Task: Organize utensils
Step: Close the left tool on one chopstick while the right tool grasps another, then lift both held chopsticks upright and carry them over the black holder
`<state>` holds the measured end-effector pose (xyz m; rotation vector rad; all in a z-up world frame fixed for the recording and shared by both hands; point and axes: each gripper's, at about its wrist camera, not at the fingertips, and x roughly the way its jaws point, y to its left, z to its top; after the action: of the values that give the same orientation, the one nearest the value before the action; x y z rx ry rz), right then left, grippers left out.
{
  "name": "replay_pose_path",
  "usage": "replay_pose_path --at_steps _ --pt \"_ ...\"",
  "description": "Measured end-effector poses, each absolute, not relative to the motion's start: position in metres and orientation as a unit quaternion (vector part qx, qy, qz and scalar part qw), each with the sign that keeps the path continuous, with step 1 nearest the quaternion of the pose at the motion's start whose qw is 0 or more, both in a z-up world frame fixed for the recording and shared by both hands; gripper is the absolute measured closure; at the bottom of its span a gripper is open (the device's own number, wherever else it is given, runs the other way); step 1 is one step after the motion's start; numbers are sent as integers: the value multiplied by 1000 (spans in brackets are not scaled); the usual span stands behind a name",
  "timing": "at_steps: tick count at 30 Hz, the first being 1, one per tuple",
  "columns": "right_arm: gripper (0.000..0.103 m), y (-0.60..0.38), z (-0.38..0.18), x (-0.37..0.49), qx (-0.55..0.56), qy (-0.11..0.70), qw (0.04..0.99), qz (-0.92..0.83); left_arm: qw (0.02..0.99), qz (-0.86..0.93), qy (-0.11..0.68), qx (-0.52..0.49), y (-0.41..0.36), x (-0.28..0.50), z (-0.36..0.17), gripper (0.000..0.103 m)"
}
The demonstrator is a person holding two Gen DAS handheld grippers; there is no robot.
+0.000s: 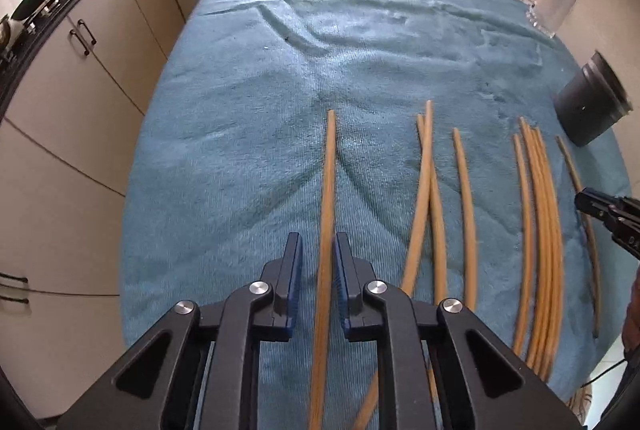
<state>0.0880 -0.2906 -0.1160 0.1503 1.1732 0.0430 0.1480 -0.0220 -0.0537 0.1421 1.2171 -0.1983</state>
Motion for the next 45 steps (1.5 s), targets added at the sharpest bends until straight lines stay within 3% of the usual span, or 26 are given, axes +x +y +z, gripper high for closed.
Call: replay_pose_path --at_steps 4,6,8,16,32,45 --pt "81 -283 -115 92 46 560 827 8 815 -81 568 85 -32 154 -56 89" --pt "88 -277 -115 94 29 563 826 -1 816 -79 566 86 -35 153 -56 96" --pt "95 -273 -115 94 24 561 827 0 818 -73 564 85 -35 153 -56 96" --pt "95 -278 -92 77 69 524 848 42 848 -89 521 42 -25 133 -24 96" --pt "95 -272 4 7 87 347 930 80 912 -149 382 15 -42 57 92 96" --pt "95 -286 20 -12 97 308 944 74 923 -170 346 -7 -63 54 106 96"
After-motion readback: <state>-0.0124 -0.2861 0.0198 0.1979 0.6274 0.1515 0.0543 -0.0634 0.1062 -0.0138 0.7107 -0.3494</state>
